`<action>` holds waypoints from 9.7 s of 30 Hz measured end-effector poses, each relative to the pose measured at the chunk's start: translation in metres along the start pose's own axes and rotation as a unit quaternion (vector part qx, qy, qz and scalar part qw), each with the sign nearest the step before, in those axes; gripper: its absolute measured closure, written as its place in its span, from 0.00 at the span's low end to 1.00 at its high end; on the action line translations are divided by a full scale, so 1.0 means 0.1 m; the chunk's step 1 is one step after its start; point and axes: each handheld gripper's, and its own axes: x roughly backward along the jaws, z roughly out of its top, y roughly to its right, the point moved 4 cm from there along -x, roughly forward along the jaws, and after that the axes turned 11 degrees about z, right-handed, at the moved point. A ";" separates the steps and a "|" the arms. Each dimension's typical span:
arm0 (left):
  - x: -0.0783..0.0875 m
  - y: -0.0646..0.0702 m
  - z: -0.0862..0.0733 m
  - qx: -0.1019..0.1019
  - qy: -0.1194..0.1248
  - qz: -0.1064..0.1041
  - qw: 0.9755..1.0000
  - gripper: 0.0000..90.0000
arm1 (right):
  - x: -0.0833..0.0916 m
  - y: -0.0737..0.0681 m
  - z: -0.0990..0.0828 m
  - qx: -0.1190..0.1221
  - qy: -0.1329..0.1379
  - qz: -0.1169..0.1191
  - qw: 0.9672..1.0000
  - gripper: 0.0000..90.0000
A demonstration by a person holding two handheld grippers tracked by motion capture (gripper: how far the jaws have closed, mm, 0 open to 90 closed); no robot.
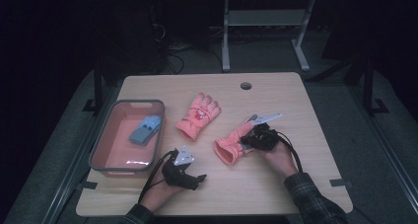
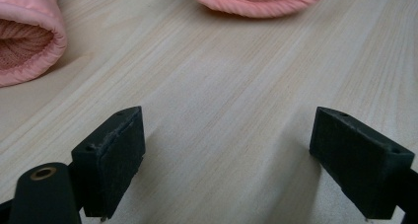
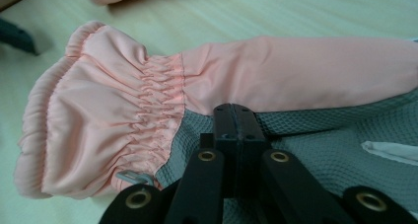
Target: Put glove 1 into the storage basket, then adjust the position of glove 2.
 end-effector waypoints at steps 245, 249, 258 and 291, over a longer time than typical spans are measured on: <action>-0.06 -0.60 1.54 0.040 -0.033 -0.088 0.995 0.96 | 0.70 -0.15 -1.04 0.018 0.005 -0.089 0.996 0.03; -0.03 -0.43 1.59 0.029 -0.032 -0.105 0.993 0.96 | 0.70 -0.15 -1.04 0.018 0.005 -0.089 0.996 0.03; -0.05 -0.08 1.71 0.015 -0.028 -0.131 0.991 0.96 | 0.70 -0.14 -1.04 0.019 0.004 -0.089 0.996 0.03; -0.09 0.38 1.79 -0.087 -0.032 -0.182 0.979 0.96 | 0.70 -0.14 -1.04 0.018 0.004 -0.089 0.996 0.03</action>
